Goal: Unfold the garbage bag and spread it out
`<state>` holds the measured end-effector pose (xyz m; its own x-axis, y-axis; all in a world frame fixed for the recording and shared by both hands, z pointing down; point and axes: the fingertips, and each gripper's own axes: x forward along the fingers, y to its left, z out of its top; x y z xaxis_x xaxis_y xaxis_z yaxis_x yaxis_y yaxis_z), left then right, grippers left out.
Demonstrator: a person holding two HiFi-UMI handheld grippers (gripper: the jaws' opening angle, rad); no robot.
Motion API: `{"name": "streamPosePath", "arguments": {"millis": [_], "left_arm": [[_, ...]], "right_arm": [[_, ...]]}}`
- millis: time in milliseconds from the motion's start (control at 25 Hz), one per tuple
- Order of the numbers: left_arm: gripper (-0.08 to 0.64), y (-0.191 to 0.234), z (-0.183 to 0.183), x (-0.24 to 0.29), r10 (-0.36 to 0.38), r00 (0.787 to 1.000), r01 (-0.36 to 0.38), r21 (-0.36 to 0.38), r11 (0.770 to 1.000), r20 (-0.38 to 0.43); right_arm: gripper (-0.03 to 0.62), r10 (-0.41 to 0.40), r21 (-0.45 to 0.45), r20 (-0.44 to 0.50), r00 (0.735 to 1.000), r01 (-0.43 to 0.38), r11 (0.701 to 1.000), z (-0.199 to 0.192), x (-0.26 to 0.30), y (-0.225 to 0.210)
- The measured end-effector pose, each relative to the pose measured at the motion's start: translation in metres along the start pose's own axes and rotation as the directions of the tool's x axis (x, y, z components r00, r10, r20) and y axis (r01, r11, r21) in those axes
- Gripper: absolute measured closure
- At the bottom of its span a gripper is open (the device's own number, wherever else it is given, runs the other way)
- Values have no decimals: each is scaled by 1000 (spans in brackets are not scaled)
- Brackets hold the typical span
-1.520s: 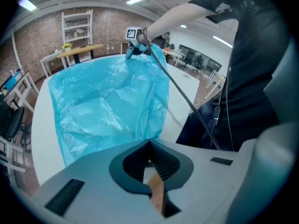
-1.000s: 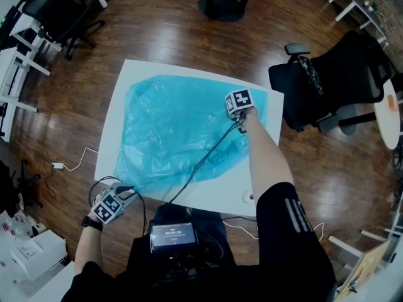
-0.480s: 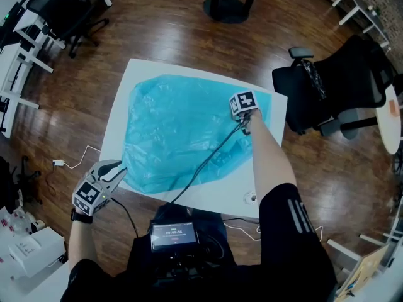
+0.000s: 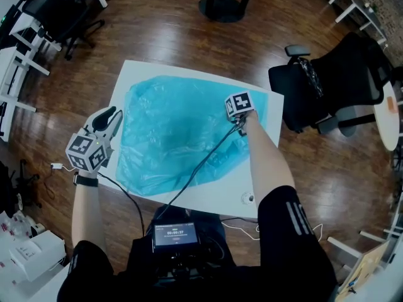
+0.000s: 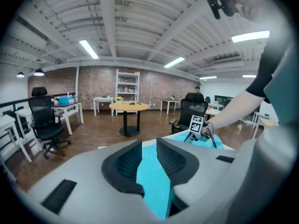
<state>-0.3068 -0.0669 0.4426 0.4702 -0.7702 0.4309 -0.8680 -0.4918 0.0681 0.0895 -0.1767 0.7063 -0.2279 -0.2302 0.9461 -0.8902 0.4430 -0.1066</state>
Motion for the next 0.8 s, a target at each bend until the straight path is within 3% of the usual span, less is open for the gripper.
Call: {"name": "streamPosePath", "arguments": {"millis": [120,280,480,560,720,800], "left_arm": [[456,15,0,40,16,999,-17,-55,998,-32],[456,38,-19,92,92,987,-96,-29,995,-130],[457,61,-54,138,168,955,-177,-15,984,-245],[457,69,-73,155,191,933,-194,22,981,-304],[457,82,-107,174,259,864,-231,117,966,-432],[457,85,-119,185,262,844,-228,129,965,-467]], "right_arm": [[453,23,2,37,999,-23,1000,8,-2,7],[454,28,-2,38,999,-28,1000,6,-2,7],[454,34,-1,42,999,-34,999,3,-2,6],[454,32,-5,41,999,-32,999,2,-2,4],[456,71,5,78,994,-72,997,6,-7,11],[454,69,0,74,995,-69,998,3,-6,8]]}}
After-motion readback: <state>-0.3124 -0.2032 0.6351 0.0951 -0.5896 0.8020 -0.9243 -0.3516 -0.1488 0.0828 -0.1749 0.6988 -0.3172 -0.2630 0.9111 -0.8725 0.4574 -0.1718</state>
